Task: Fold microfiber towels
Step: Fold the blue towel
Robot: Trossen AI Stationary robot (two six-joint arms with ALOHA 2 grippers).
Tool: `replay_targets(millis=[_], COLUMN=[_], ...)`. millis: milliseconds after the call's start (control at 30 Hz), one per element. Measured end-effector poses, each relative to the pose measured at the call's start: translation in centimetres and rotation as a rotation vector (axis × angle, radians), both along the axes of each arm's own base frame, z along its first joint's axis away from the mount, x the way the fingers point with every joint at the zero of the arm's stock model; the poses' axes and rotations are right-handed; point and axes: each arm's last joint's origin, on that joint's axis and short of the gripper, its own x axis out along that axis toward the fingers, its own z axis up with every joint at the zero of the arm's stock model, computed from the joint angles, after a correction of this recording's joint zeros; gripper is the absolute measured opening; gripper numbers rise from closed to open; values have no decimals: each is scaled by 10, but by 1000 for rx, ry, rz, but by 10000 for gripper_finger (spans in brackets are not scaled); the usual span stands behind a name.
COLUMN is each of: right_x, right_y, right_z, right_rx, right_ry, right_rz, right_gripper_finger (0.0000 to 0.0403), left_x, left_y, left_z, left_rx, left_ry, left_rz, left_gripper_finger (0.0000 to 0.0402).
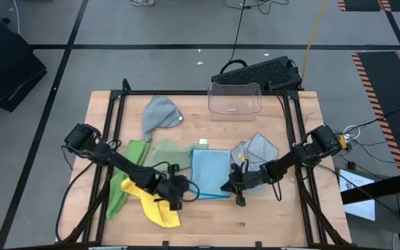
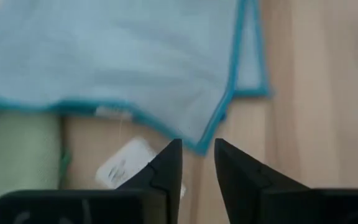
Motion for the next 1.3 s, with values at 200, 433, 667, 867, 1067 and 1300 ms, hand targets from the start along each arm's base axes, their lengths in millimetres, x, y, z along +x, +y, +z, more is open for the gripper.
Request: replay_targets(millis=[200, 433, 667, 867, 1067, 1300], right_x=[0, 0, -1, -1, -1, -3], right_y=[0, -1, -1, -2, -3, -6], right_z=[0, -1, -2, -2, -2, 18], right_rx=[-23, -30, -32, -48, -69, -128], right_ry=[-1, 3, 16, 16, 2, -40], right_rz=[12, 13, 10, -8, -31, -93], right_gripper_finger=[18, 18, 18, 18, 18, 33], left_x=[-5, 9, 17, 11, 16, 26], left_y=[-19, -12, -4, -2, -3, 2], left_z=[-1, -31, -38, -16, 17, 18], left_rx=[107, 123, 94, 112, 66, -3], left_ry=[-74, -54, -28, -58, -215, -259], left_rz=[-58, -19, -38, -62, -82, -134], left_gripper_finger=[144, 180, 99, 14, 6, 5])
